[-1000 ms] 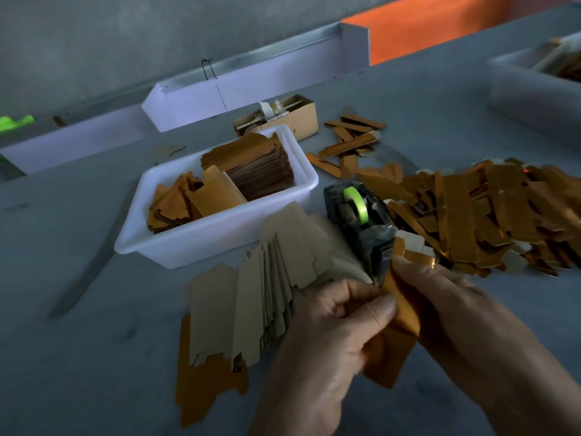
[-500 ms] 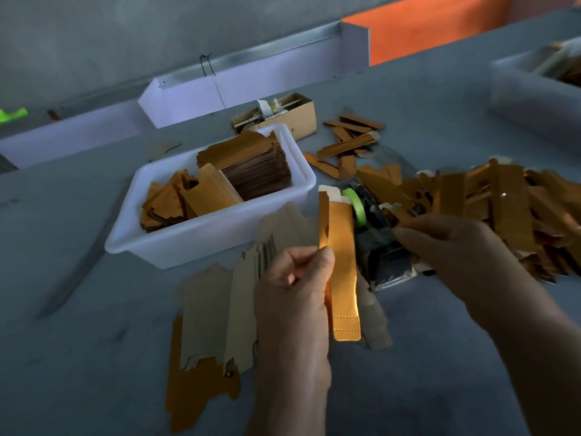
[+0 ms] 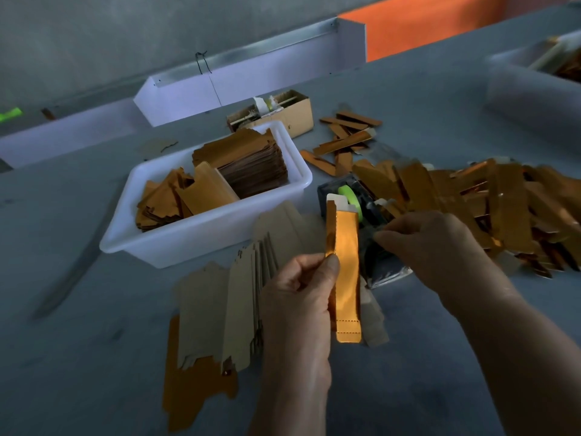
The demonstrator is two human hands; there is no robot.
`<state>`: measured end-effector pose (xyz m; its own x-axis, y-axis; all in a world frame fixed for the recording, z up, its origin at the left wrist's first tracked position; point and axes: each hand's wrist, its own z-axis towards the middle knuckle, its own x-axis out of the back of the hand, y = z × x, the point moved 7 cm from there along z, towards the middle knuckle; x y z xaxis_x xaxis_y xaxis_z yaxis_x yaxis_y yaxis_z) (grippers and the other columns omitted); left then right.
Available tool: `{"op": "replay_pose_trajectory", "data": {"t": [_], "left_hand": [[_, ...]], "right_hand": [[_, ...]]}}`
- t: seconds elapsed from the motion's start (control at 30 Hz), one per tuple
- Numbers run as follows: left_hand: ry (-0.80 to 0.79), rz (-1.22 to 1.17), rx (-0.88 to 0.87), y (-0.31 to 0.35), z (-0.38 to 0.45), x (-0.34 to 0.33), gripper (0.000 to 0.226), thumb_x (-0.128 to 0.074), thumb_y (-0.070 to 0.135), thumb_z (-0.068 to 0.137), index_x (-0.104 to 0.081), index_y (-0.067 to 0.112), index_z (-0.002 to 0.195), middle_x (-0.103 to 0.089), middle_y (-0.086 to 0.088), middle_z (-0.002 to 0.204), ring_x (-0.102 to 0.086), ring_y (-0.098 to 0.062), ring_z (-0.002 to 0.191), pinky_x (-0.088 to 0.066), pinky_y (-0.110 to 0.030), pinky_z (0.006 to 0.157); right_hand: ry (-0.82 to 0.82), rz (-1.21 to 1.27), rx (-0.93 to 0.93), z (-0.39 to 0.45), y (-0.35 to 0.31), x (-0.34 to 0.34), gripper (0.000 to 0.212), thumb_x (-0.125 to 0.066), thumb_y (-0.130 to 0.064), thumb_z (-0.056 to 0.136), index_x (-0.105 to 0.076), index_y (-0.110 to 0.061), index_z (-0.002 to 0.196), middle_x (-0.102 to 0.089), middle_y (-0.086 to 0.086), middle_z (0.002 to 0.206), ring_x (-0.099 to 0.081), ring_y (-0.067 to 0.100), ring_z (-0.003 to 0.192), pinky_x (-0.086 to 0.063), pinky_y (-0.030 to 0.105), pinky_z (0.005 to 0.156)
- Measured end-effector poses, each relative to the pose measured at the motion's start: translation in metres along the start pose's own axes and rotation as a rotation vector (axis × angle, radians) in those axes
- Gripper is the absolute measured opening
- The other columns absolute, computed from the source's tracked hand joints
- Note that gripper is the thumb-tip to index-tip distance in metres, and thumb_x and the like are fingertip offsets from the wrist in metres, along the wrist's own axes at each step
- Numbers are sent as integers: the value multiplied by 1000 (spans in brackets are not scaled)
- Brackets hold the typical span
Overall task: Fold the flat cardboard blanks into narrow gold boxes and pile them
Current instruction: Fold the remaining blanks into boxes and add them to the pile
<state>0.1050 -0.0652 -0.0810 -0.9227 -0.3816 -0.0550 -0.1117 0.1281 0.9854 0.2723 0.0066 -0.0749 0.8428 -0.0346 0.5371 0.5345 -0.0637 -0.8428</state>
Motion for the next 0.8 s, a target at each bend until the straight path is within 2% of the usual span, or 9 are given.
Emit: {"op": "replay_pose_trajectory", "data": {"t": [0.13,0.2,0.27,0.3,0.37,0.43,0.6,0.7,0.8], "left_hand": [[-9,16,5,-1,0,0,13,-67,19,84,-73,21,72,-73,3,76,-69,-10,68,-56,-21,58],[-4,18,8,-3,1,0,15,-68,20,83,-74,26,71,-73,2,76,-68,-11,69,-55,-22,59],[3,24,11,-5,1,1,13,-69,21,83,-73,25,72,-72,1,76,-67,-12,69,-53,-24,59],[5,29,12,-6,1,1,12,-69,21,83,-73,23,72,-72,0,77,-67,-13,70,-53,-26,61],[5,21,19,-5,1,2,12,-70,20,83,-73,23,71,-72,0,76,-67,-12,69,-54,-27,61],[8,-13,35,-4,2,2,14,-70,19,82,-73,23,69,-72,2,72,-66,-7,63,-53,-22,55],[-22,-72,36,2,0,0,15,-67,18,84,-69,19,69,-67,8,61,-61,0,53,-46,-13,46],[-95,-43,35,5,1,-11,20,-67,21,86,-69,23,66,-66,8,64,-62,-4,60,-47,-19,53],[-198,-41,45,9,2,-32,10,-63,21,90,-67,18,82,-74,-2,82,-70,-15,77,-52,-28,65]], "right_hand": [[2,142,-21,-4,0,-4,19,-64,-21,86,-61,-28,69,-64,0,73,-60,15,69,-43,22,54],[20,358,-56,-9,4,-5,14,-64,-20,86,-64,-26,73,-66,1,81,-63,16,77,-46,22,57],[29,570,-80,-16,7,-4,9,-64,-19,86,-67,-22,77,-65,3,96,-63,9,81,-47,14,56],[51,587,-67,-18,9,-2,8,-64,-19,85,-67,-21,78,-63,3,102,-62,4,81,-46,10,55],[118,487,-26,-23,12,5,9,-66,-19,84,-66,-21,75,-60,-2,107,-58,1,82,-43,12,59],[165,350,4,-28,14,8,11,-67,-20,83,-64,-23,72,-57,-6,107,-54,3,84,-39,17,62],[187,160,38,-33,17,4,15,-67,-19,82,-62,-24,69,-54,-8,107,-54,9,86,-41,23,65],[200,128,47,-33,17,2,14,-67,-19,82,-63,-25,70,-52,-10,108,-53,10,91,-42,22,68],[199,142,59,-33,18,1,11,-68,-20,83,-64,-24,73,-53,-10,109,-54,13,98,-46,29,77]]}}
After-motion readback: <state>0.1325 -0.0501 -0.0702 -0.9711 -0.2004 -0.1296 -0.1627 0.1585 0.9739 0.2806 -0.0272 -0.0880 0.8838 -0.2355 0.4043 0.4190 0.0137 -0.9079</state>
